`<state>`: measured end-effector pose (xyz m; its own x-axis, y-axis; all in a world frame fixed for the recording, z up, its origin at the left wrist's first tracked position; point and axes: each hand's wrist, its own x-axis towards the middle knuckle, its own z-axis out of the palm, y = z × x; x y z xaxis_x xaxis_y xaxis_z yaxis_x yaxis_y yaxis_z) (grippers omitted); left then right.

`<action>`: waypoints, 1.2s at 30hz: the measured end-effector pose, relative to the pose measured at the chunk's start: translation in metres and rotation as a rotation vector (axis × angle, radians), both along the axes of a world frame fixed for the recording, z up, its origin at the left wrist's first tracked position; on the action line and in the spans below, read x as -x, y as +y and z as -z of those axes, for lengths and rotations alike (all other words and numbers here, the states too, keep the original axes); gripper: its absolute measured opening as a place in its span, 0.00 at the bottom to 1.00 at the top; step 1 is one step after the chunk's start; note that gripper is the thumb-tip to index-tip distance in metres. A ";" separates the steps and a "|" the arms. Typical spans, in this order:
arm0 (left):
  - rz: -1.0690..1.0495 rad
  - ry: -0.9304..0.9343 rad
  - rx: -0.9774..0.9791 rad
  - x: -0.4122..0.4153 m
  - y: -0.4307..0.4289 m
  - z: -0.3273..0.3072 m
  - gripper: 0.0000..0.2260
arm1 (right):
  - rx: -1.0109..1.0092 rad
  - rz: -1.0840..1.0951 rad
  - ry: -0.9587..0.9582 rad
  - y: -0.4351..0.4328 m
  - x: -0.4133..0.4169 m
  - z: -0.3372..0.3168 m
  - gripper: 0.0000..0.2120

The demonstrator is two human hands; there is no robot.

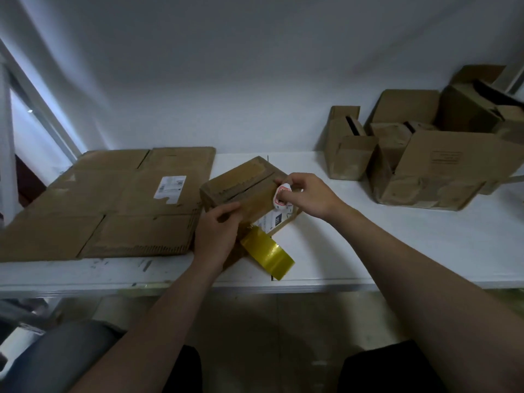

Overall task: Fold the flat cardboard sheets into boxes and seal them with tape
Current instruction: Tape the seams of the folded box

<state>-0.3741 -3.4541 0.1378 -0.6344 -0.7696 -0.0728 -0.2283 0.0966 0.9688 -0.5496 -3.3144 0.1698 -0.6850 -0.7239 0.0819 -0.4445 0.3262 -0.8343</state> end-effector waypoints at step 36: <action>0.322 0.035 -0.116 -0.008 0.008 -0.006 0.09 | 0.393 0.069 -0.214 0.039 -0.101 -0.035 0.07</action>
<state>-0.3657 -3.4460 0.1434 -0.8469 -0.5174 -0.1225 -0.1708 0.0466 0.9842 -0.4481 -3.2751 0.2053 -0.7621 -0.6181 0.1926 -0.2365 -0.0112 -0.9716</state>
